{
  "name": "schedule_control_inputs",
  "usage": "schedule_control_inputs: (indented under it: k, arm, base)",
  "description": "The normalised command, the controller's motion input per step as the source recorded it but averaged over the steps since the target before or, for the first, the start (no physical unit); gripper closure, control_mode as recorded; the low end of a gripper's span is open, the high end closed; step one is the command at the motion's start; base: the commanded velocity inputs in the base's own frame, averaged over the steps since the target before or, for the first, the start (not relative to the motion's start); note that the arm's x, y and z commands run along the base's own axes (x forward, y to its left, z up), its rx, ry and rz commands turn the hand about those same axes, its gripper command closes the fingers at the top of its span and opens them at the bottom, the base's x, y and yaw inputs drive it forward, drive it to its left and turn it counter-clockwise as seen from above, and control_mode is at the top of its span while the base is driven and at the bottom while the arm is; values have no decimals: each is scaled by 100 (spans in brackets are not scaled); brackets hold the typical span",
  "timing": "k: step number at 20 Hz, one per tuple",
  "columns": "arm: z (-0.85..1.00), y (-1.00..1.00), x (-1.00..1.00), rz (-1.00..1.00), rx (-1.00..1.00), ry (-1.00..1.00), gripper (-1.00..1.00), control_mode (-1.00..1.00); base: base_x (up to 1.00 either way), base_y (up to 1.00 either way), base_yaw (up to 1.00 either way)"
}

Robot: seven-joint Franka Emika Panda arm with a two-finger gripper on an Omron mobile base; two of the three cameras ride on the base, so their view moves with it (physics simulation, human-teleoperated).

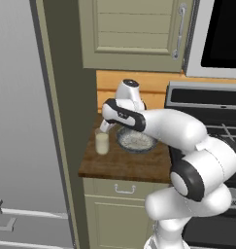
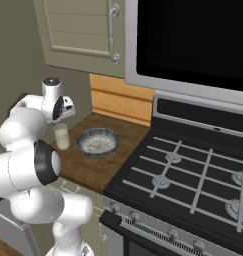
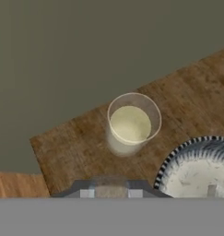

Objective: Grab a lemon wedge from the fridge and one ice cube from the ice bowl, and put them in the glass of lemonade.

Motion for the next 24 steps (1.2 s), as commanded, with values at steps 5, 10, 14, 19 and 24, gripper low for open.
schedule_control_inputs:
  k: [5,10,14,19,24]
  arm:
    - [-8,8,0,0,0,0,100,-100]
    - [-7,5,0,0,0,0,100,-100]
    - [-1,1,6,0,0,0,100,-100]
    - [0,-10,26,0,0,0,100,-100]
    - [1,-1,45,0,0,0,100,-100]
  base:
    - [0,0,0]
    - [0,0,0]
    - [0,0,0]
    - [0,0,0]
    - [0,0,0]
